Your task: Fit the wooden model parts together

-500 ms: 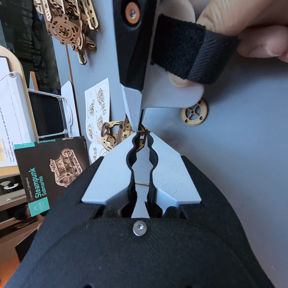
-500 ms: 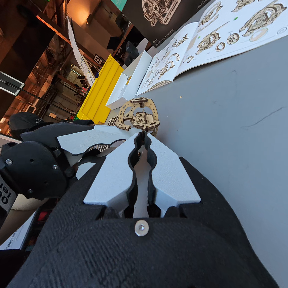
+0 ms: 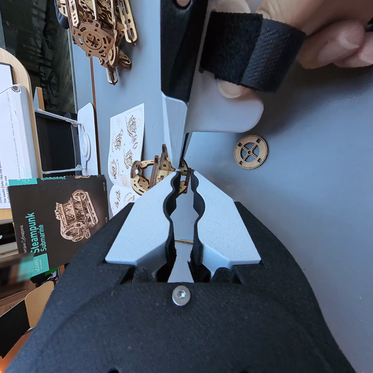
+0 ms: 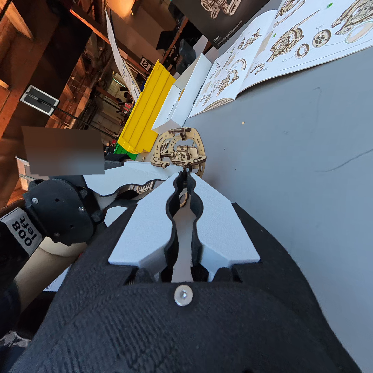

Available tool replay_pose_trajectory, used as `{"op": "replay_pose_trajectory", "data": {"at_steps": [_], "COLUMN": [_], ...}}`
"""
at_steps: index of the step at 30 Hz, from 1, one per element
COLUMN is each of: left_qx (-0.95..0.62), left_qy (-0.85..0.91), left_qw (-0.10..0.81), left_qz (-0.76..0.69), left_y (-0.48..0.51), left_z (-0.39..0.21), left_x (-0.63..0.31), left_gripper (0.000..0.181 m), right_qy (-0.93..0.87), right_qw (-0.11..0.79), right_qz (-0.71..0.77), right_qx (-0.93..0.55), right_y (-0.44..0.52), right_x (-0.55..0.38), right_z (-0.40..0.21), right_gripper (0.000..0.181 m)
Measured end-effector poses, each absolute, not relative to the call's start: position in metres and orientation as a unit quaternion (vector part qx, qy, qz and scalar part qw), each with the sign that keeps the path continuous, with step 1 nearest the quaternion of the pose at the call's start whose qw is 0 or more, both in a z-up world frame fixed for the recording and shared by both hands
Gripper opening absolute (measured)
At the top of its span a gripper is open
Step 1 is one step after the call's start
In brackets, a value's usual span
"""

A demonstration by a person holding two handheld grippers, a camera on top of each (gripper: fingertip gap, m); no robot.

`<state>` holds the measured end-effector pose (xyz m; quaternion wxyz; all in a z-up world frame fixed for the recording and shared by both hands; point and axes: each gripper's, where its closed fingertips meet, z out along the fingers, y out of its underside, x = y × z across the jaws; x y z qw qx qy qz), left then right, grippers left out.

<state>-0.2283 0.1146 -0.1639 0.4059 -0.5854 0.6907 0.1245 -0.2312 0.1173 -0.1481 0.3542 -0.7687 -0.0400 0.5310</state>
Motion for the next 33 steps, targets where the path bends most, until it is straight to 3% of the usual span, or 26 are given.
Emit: {"op": "replay_pose_trajectory", "data": {"at_steps": [1, 19, 33], "left_qx": [-0.584, -0.501, -0.506], "left_qy": [0.690, 0.658, 0.660], "left_qw": [0.408, 0.516, 0.501], "left_qz": [0.125, 0.223, 0.239], "left_y": [0.115, 0.109, 0.115], "left_z": [-0.164, -0.116, -0.118], "left_x": [-0.228, -0.219, -0.219], "left_gripper": [0.008, 0.008, 0.008], "right_qy": [-0.039, -0.086, -0.091], "right_qw": [0.350, 0.458, 0.488], "right_qz": [0.537, 0.561, 0.506], "right_qx": [-0.767, -0.685, -0.705], "right_y": [0.117, 0.107, 0.112], "right_x": [-0.231, -0.222, -0.222], "right_z": [-0.148, -0.100, -0.101], "right_gripper": [0.001, 0.001, 0.001]}}
